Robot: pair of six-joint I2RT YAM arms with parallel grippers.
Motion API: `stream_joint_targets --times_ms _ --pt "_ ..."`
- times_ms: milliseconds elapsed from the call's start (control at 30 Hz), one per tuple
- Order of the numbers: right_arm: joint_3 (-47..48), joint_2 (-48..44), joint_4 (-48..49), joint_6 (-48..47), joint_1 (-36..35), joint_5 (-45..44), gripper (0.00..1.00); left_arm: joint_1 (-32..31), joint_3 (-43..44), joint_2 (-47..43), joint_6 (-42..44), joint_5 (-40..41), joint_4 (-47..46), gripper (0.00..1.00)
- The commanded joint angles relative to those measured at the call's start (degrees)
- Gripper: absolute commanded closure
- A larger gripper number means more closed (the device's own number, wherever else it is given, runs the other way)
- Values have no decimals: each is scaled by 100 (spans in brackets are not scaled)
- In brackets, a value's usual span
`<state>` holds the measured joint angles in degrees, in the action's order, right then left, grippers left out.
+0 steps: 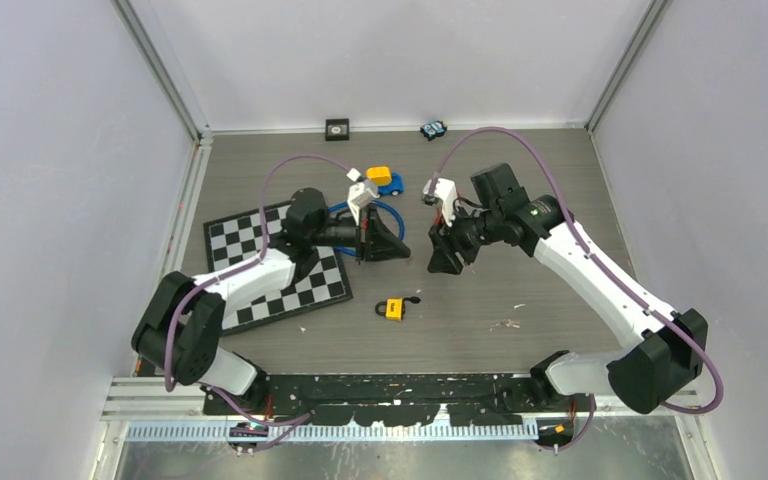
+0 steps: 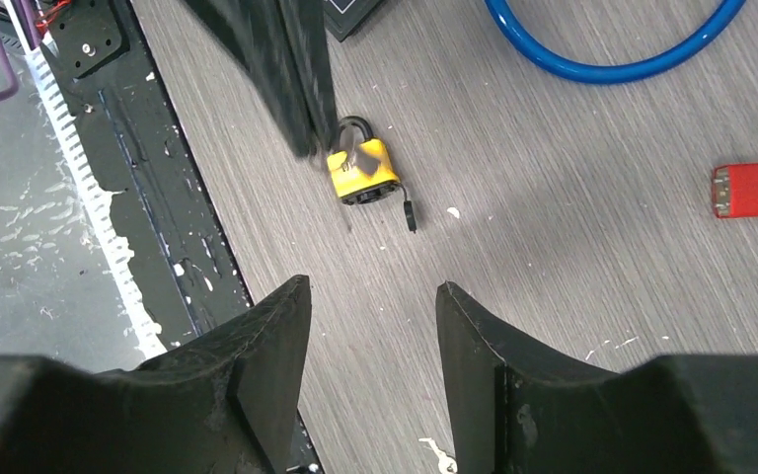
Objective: Unlock with the key
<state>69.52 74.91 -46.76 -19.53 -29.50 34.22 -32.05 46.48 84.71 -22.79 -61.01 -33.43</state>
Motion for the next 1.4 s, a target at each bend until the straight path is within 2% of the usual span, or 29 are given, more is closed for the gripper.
stream_joint_targets --times_ms 0,100,300,567,867,1067,1200,1367 --pt "104 -359 180 42 49 -3 45 375 -440 -317 -1143 90 -2151 100" --pt "206 -383 164 31 49 151 45 585 -645 -177 -1856 141 -3133 100" --pt "565 -207 28 -3 49 465 46 700 -842 52 -2682 320 -4049 100" --pt "714 122 497 361 39 721 47 694 -1121 -468 -2449 565 -3739 100" --pt "1380 757 257 397 -208 1089 48 690 -1301 -659 -2359 448 -3710 100" --pt "1499 879 106 312 -354 1243 54 691 -1374 -697 -2243 359 -3706 100" --pt "1354 729 40 143 -355 1027 53 699 -1402 -834 -1925 345 -3482 100" --pt "723 345 182 -129 -263 391 47 902 -1508 -1256 -1231 250 -2927 100"
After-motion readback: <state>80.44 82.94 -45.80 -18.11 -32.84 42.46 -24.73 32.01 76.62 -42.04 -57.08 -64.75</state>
